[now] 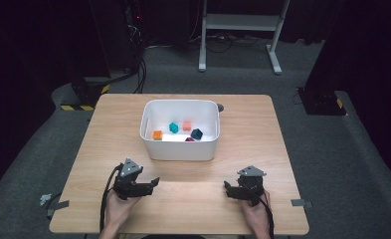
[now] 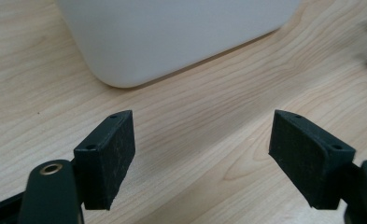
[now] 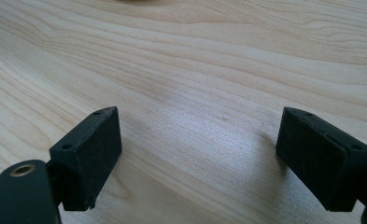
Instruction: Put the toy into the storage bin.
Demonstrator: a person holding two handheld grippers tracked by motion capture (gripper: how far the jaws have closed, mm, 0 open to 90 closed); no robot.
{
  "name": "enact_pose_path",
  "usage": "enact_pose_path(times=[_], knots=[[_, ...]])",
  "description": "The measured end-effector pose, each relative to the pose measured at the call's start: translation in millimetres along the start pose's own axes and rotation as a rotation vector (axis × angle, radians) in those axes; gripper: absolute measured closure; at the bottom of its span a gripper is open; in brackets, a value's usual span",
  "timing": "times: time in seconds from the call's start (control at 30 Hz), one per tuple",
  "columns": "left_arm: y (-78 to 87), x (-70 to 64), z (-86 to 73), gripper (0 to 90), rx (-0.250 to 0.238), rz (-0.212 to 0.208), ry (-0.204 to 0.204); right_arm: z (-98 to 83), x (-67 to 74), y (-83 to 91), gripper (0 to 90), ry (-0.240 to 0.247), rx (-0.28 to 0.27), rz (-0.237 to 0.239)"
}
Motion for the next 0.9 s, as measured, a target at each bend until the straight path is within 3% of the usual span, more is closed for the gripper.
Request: enact_pose_path(times=[0.23, 0.53, 0.7, 0.9], knots=[[-17.3, 4.4, -15.7, 22.5, 0.035, 0.042, 0.001, 0.0, 0.0, 0.0, 13.9, 0.000, 0.000, 0.000], [-33.3, 7.4, -27.4, 22.8, 0.074, 0.074, -0.039, 0.0, 0.0, 0.0, 13.9, 0.000, 0.000, 0.000], [-37.1, 10.5, -33.2, 23.0, 0.075, 0.085, -0.016, 0.0, 0.0, 0.0, 13.9, -0.001, 0.000, 0.000], [-39.7, 13.2, -38.0, 22.8, 0.066, 0.103, -0.030, 0.0, 0.0, 0.0, 13.9, 0.000, 0.000, 0.000]])
Point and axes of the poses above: each handheld gripper's, and its own axes: y roughly backward along the jaws, z roughly out of its top, x roughly to its left, the point moved 4 cm from there along -y, roughly forward along the jaws, and after that the axes turned 15 degrees about -x, right-handed, at the moved point
